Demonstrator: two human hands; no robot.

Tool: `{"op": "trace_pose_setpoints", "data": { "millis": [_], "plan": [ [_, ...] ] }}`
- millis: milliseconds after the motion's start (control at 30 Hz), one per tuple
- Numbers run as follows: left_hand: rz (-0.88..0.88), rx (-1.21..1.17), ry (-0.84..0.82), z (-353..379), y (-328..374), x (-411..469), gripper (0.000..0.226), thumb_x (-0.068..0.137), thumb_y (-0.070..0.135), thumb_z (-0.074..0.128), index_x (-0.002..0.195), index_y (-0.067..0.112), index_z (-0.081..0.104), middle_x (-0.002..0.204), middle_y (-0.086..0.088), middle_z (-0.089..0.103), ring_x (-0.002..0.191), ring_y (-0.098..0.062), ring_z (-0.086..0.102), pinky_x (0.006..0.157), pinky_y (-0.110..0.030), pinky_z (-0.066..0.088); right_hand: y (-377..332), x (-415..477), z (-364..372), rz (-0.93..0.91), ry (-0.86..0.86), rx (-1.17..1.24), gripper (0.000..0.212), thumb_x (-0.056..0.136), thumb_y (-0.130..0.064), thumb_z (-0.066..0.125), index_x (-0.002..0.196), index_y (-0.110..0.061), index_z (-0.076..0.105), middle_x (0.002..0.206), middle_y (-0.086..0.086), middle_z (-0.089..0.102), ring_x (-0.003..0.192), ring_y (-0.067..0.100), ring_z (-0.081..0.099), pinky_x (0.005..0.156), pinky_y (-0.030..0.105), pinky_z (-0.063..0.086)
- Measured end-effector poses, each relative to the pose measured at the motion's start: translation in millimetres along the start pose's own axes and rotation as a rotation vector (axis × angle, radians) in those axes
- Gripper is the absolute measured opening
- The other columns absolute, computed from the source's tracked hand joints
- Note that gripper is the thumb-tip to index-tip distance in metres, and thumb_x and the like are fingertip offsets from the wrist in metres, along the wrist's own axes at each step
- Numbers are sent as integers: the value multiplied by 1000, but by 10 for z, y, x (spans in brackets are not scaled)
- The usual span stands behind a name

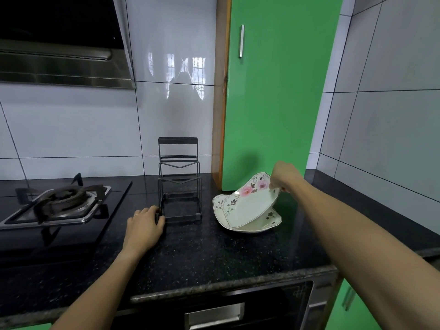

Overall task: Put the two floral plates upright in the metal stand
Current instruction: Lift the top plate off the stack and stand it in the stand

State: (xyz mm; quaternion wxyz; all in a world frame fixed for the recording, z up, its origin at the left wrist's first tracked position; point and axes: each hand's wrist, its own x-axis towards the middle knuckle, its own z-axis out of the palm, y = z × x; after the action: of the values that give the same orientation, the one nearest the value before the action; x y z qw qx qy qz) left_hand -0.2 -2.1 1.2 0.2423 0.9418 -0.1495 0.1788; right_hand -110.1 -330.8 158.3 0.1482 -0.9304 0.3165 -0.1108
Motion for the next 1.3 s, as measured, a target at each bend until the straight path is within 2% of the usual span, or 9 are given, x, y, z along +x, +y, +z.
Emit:
{"op": "trace_pose_setpoints", "data": {
  "millis": [67, 167, 300, 400, 700, 967, 1067, 1133, 1300],
  "plan": [
    [0, -1, 0, -11, 7, -8, 26, 98, 35, 50, 114, 17, 61, 109, -7, 67, 109, -30, 55, 90, -44, 39, -33, -47, -38, -7, 52, -16, 21, 86, -3, 60, 67, -6, 52, 72, 5, 59, 70, 24, 60, 55, 28, 46],
    [2, -4, 1, -21, 9, -15, 26, 98, 35, 50, 113, 17, 61, 109, -7, 67, 109, -31, 55, 90, -44, 39, -90, -112, -66, -35, 129, -60, 25, 86, -4, 56, 64, -9, 46, 65, 3, 50, 70, 24, 56, 59, 28, 45],
    [-3, -5, 2, -41, 6, -21, 28, 98, 35, 50, 115, 17, 61, 111, -7, 67, 110, -31, 55, 91, -45, 39, -202, -184, -95, -63, 145, -91, 29, 84, -6, 60, 62, -11, 42, 79, 5, 55, 75, 25, 55, 66, 29, 47],
    [-3, -10, 1, -37, 21, -16, 29, 97, 36, 50, 117, 17, 61, 113, -7, 67, 110, -30, 55, 92, -45, 39, -240, -219, -142, -71, 163, -115, 28, 84, -5, 59, 63, -10, 42, 74, 5, 54, 76, 26, 54, 65, 28, 44],
    [-5, -32, 14, -42, 23, -29, 28, 98, 35, 51, 116, 18, 62, 113, -6, 67, 112, -29, 55, 94, -44, 39, -375, -233, -268, -108, 160, -224, 7, 89, -4, 53, 84, -8, 53, 81, 5, 56, 80, 24, 55, 70, 31, 48],
    [-7, -32, 15, -36, 27, -32, 31, 98, 36, 51, 121, 17, 61, 116, -6, 67, 114, -28, 54, 97, -45, 39, -435, -237, -362, -173, 125, -328, 22, 90, -1, 55, 70, -5, 47, 88, 8, 56, 81, 25, 54, 71, 33, 46],
    [-4, -29, 15, -36, 26, -26, 31, 98, 36, 51, 120, 17, 61, 115, -6, 67, 113, -28, 55, 96, -44, 39, -490, -262, -413, -236, 165, -368, 11, 91, 1, 49, 86, -5, 57, 94, 10, 59, 82, 27, 52, 71, 33, 43],
    [-2, -28, 15, -38, 22, -25, 30, 98, 36, 51, 119, 17, 61, 115, -6, 67, 112, -28, 55, 95, -44, 40, -534, -270, -423, -284, 218, -410, 23, 91, 2, 45, 102, -4, 64, 103, 13, 65, 86, 28, 58, 71, 32, 42],
    [5, -30, 18, -40, 10, -30, 28, 98, 36, 50, 116, 18, 62, 112, -5, 67, 111, -27, 55, 93, -43, 40, -622, -256, -455, -382, 354, -521, 28, 91, 1, 45, 107, -7, 67, 107, 12, 69, 98, 29, 66, 68, 30, 40]
  ]
}}
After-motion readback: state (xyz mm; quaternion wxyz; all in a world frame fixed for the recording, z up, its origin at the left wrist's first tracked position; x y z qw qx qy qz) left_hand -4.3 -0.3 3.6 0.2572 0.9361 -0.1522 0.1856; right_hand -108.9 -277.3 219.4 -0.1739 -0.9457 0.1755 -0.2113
